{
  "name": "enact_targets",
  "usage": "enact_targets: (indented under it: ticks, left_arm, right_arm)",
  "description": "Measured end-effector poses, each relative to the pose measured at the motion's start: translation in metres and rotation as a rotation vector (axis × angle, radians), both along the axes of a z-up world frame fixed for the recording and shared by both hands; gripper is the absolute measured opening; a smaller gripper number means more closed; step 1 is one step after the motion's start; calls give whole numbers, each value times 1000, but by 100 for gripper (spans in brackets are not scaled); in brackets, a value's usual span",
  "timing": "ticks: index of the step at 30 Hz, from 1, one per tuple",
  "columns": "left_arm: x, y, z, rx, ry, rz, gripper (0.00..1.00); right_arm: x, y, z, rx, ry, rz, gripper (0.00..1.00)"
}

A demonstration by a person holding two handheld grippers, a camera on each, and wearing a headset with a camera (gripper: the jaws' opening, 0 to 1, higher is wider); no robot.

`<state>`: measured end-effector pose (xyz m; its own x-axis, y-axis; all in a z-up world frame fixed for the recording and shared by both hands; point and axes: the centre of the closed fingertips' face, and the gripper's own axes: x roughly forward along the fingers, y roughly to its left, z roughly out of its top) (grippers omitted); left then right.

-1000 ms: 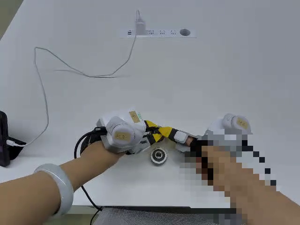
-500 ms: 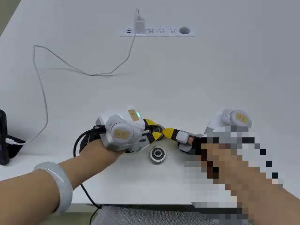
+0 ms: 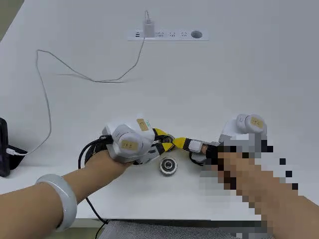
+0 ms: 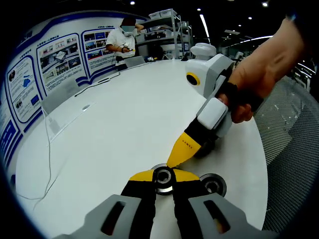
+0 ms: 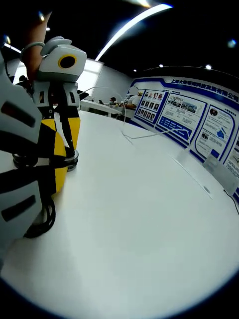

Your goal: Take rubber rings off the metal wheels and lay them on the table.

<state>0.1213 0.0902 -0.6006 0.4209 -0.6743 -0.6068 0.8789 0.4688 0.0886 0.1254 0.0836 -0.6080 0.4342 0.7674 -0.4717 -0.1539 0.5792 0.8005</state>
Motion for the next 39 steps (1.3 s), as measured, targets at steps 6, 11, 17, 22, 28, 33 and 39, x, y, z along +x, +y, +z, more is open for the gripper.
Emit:
enact_targets:
  ticks: [6, 11, 17, 22, 28, 33, 39]
  left_arm:
    - [-1, 0, -1, -2, 3, -6, 12]
    - [-1, 0, -1, -3, 3, -7, 12]
    - [-1, 0, -1, 3, 0, -12, 12]
    - [-1, 0, -1, 4, -1, -12, 12]
    - [-1, 0, 0, 4, 0, -12, 12]
    - [-1, 0, 0, 4, 0, -12, 12]
    - [-1, 1, -1, 1, 0, -8, 12]
  right_arm:
    - [1, -3, -3, 22, 13, 0, 7]
    - [3, -3, -4, 23, 12, 1, 6]
    - [5, -2, -5, -36, -18, 35, 6]
    - [5, -3, -8, -44, -18, 39, 6]
    - [4, -2, -7, -116, -66, 83, 6]
    - [4, -2, -6, -138, -81, 97, 6]
    - [6, -8, 2, -81, -66, 47, 2]
